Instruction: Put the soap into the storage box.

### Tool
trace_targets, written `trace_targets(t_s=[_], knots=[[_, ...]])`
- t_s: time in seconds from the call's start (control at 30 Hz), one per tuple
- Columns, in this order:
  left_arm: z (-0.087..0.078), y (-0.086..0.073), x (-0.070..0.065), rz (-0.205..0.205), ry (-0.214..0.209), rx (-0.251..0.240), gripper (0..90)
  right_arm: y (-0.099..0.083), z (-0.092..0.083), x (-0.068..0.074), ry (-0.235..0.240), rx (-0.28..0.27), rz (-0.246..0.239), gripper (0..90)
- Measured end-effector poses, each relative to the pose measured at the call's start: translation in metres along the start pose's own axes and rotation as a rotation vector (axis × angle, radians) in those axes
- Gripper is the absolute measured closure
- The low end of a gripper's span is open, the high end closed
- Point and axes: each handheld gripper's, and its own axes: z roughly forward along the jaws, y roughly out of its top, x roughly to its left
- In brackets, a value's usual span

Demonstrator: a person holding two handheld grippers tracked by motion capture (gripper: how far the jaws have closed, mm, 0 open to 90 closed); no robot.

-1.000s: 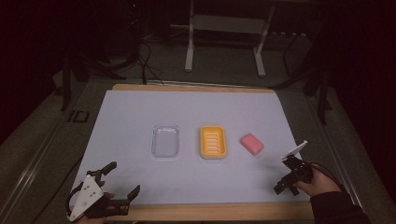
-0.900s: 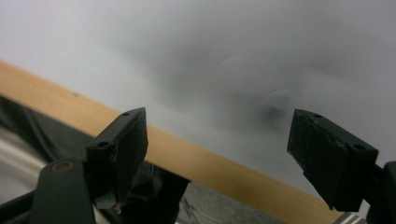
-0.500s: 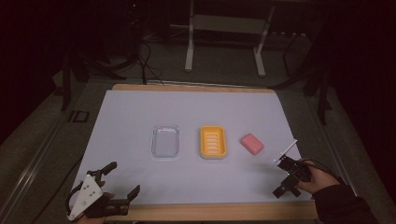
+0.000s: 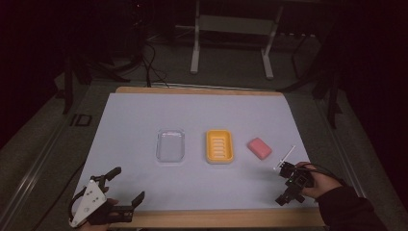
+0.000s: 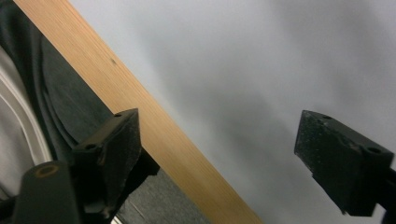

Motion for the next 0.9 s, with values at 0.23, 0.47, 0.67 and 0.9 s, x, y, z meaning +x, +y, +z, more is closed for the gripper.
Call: trace_targets(t_s=[0.23,0.47,0.67,0.9], knots=[[0.0,0.0,0.0,-0.001,-0.002,-0.001,0.2,0.011,-0.006,0.001,-0.009,-0.029,-0.013,12.4],[0.0,0.0,0.0,-0.001,-0.005,0.0,0.2,0.022,-0.009,-0.003,-0.022,-0.049,-0.026,12.0],[0.0,0.0,0.0,-0.003,-0.008,0.001,0.2,0.03,-0.009,-0.009,-0.044,-0.063,-0.028,13.0],[0.0,0.0,0.0,-0.002,-0.011,0.001,0.2,0.038,-0.015,-0.017,-0.057,-0.115,-0.03,13.6]])
